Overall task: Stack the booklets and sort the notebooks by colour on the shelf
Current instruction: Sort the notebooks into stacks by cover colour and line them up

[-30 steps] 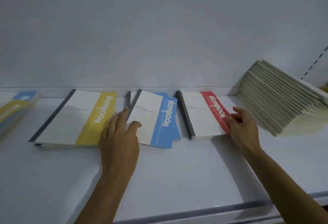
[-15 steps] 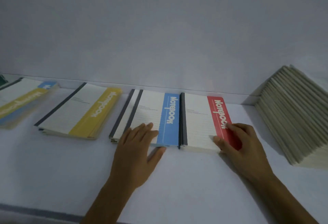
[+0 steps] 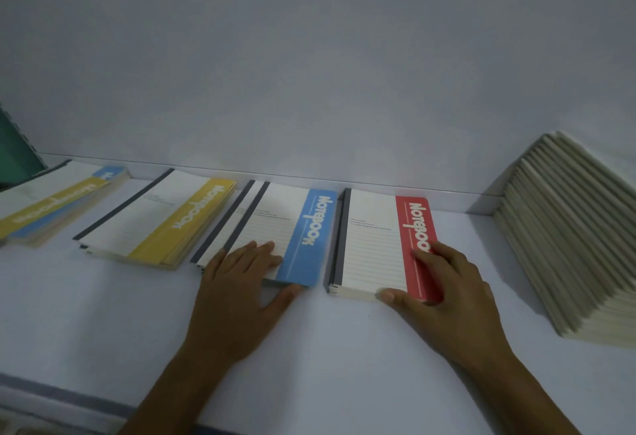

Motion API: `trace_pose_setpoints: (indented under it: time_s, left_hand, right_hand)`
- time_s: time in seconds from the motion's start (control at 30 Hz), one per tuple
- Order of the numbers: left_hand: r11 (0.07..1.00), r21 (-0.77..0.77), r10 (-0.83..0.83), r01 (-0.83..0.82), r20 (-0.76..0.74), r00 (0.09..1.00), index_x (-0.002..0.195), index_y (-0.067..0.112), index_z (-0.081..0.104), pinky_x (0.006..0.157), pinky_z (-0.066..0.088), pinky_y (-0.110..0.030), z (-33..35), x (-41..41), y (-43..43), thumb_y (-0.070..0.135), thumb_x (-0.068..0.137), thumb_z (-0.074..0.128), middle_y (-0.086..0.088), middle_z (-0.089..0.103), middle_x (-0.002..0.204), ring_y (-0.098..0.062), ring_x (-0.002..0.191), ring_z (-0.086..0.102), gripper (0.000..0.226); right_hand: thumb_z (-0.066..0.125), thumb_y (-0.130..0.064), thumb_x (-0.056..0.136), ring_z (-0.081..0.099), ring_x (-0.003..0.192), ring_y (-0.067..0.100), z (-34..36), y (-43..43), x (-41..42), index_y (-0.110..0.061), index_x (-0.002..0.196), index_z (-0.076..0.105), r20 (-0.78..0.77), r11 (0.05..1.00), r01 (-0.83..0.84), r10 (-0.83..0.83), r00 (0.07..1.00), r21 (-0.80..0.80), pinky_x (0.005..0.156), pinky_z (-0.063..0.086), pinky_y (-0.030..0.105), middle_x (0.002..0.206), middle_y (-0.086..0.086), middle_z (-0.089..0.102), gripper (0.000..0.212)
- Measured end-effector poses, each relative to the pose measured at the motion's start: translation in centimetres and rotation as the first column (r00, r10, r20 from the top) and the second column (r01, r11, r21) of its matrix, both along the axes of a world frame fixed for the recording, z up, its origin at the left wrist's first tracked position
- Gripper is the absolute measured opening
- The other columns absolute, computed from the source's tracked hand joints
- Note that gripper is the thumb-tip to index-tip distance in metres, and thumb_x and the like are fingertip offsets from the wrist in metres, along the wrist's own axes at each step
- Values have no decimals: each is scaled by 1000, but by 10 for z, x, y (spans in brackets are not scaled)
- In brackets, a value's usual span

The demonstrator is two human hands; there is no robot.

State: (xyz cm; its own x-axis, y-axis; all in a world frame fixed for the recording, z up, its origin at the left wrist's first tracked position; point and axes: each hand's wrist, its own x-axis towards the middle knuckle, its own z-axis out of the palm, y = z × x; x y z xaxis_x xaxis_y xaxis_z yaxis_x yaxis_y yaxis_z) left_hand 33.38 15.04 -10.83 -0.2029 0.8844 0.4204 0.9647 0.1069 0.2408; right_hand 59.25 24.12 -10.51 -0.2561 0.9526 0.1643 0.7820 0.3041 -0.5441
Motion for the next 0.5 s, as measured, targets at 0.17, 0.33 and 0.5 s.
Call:
trace_pose_setpoints:
  time_s: [0.17, 0.33, 0.5]
  left_hand:
    - [1000, 25, 14, -14, 7, 1000, 113, 19, 64, 109, 31, -45, -1, -1, 1, 67, 78, 42, 2, 60, 128, -19, 124, 51, 63]
    - [998, 52, 17, -16, -17, 1000, 113, 16, 61, 104, 36, -48, 1, 0, 3, 67, 78, 44, 2, 65, 118, -21, 119, 55, 64]
    - [1000, 23, 0, 0, 13, 1000, 115, 14, 59, 104, 31, -43, 0, 0, 0, 66, 78, 48, 4, 63, 116, -20, 117, 53, 65]
  right_hand:
    - [45, -82, 60, 37, 132, 16, -2, 3, 0, -31, 142, 37, -2, 1000, -6, 6, 1000, 29, 109, 33, 43, 150, -8, 34, 97]
    - [43, -84, 65, 40, 128, 21, -6, 7, 0, -25, 140, 42, 41, 992, -28, 23, 999, 122, 104, 36, 43, 146, -2, 40, 95]
    - [52, -77, 72, 43, 126, 22, -5, 4, 0, -24, 138, 43, 19, 993, -42, 40, 999, 114, 105, 35, 45, 144, 0, 43, 85]
